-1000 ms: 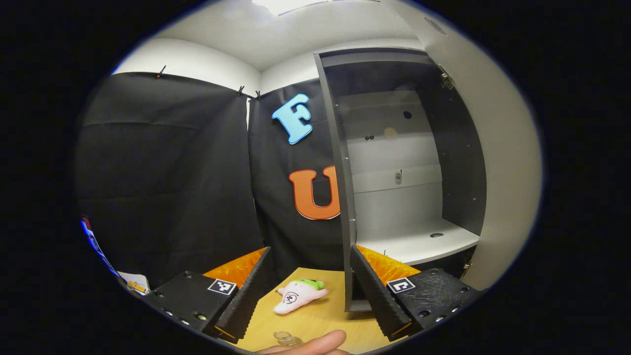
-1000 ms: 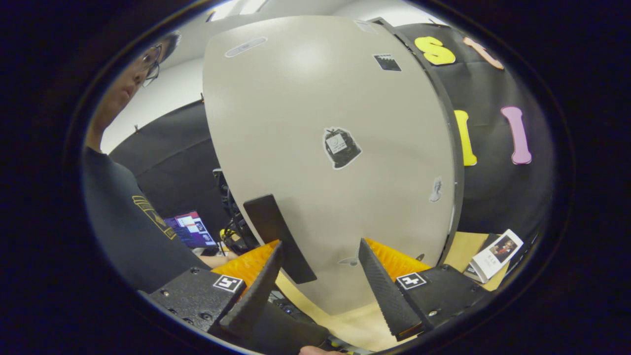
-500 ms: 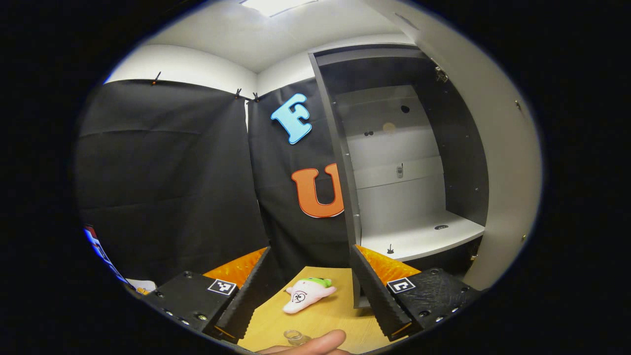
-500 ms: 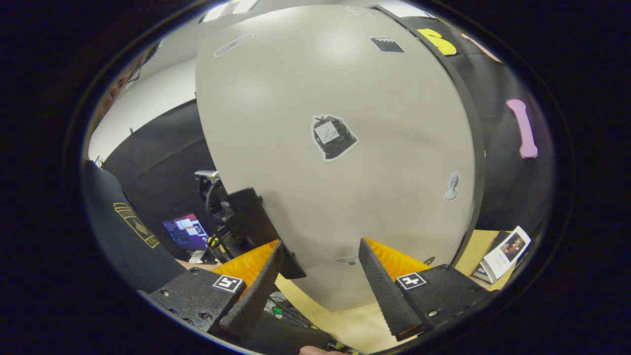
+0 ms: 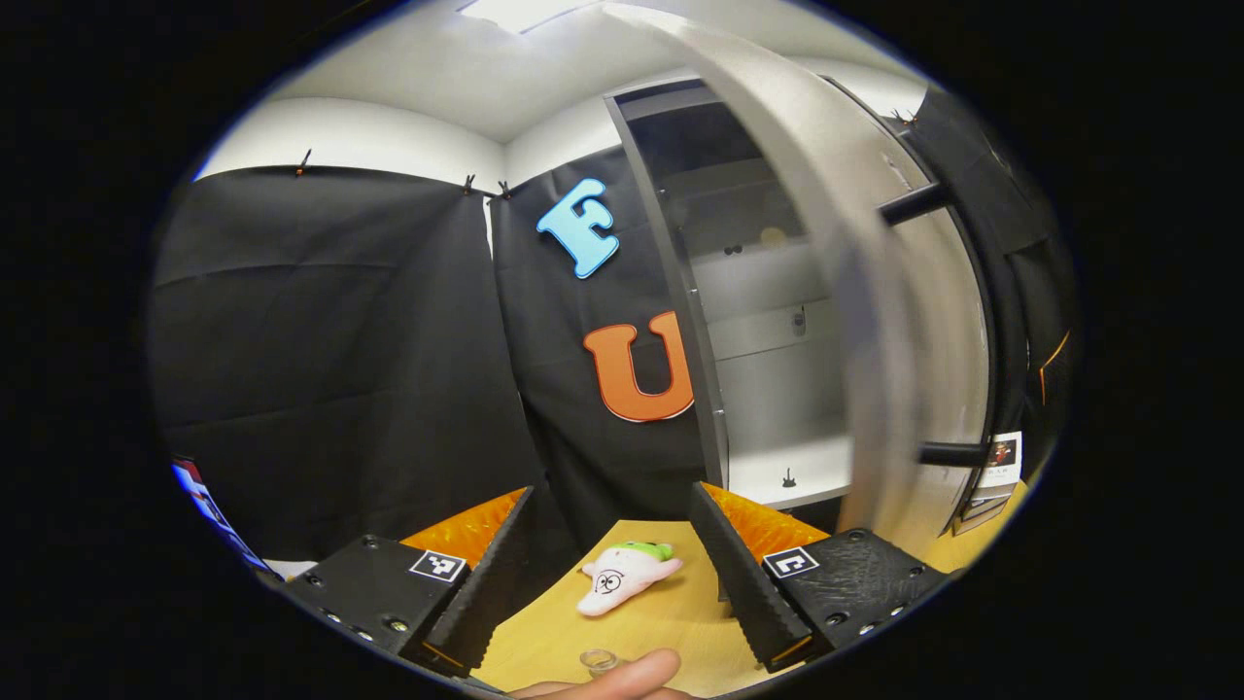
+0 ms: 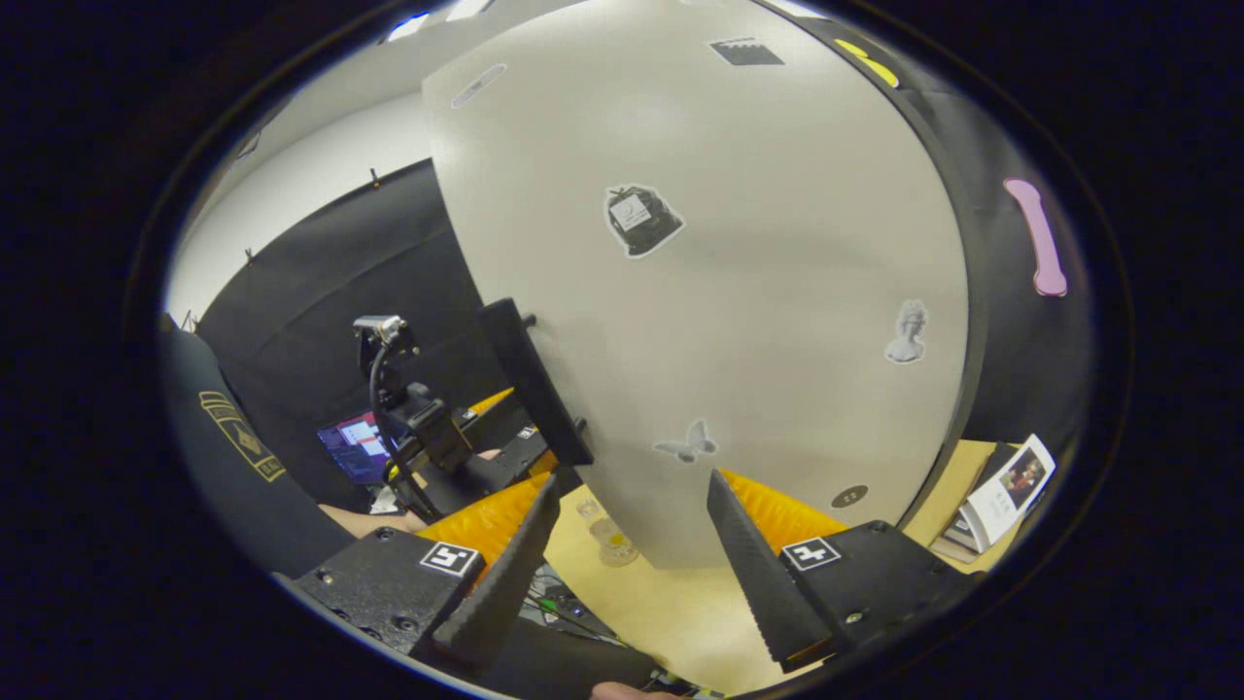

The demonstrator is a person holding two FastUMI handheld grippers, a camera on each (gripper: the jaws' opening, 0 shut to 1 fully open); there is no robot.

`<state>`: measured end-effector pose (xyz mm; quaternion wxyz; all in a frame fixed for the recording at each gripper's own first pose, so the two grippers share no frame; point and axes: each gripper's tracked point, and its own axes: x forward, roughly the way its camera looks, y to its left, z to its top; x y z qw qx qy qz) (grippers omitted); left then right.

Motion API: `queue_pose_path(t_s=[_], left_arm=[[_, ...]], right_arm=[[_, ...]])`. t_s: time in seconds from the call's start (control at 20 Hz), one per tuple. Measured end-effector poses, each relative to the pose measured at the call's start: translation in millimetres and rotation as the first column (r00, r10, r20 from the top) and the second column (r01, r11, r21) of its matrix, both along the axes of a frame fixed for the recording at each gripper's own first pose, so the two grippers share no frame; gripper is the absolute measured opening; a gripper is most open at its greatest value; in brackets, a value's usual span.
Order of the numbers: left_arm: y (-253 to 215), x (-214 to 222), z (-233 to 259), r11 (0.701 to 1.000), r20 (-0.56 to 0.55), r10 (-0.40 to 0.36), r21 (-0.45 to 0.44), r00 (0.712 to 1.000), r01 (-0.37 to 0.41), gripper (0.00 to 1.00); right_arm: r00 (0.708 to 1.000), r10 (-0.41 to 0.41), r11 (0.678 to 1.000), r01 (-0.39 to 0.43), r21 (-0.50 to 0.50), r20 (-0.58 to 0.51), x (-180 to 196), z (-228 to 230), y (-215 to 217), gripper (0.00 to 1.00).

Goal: Open the cabinet door with the right hand, grasp the bottle in the cabinet with the left hand and place it on the coaster, then close the cabinet door with the right hand.

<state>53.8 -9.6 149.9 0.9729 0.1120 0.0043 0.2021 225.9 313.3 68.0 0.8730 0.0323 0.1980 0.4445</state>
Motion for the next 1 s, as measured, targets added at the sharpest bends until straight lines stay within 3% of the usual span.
queue_pose_path(t_s=[0.3,0.4,0.5,0.65,0.8,0.9,1.0], left_arm=[[-4,1,0,0.999,-0.003,-0.04,-0.014,0.999,0.04,0.95],[-11,0,2,0.996,-0.002,-0.084,-0.033,0.996,0.084,0.95],[-15,-1,5,0.992,0.0,-0.121,-0.046,0.993,0.12,0.95],[-19,-2,6,0.986,0.001,-0.154,-0.065,0.988,0.153,0.94],[-25,-5,11,0.979,0.001,-0.186,-0.088,0.983,0.185,0.95],[-28,-7,20,0.974,0.01,-0.202,-0.098,0.979,0.202,0.95],[-31,-8,23,0.97,0.022,-0.216,-0.106,0.976,0.218,0.95]], right_arm=[[0.999,-0.039,0.999,0.04,-0.036,0.025,3,-8,4,0.99],[0.989,-0.118,0.99,0.124,-0.069,0.086,18,-10,4,0.99],[0.961,-0.206,0.963,0.233,-0.136,0.186,37,-12,-4,0.98],[0.881,-0.301,0.9,0.389,-0.197,0.364,58,-7,-18,0.99],[0.775,-0.353,0.833,0.515,-0.2,0.524,69,2,-23,1.0],[0.728,-0.345,0.82,0.541,-0.187,0.592,70,8,-16,1.0],[0.647,-0.364,0.801,0.585,-0.13,0.67,69,22,-10,1.0]])
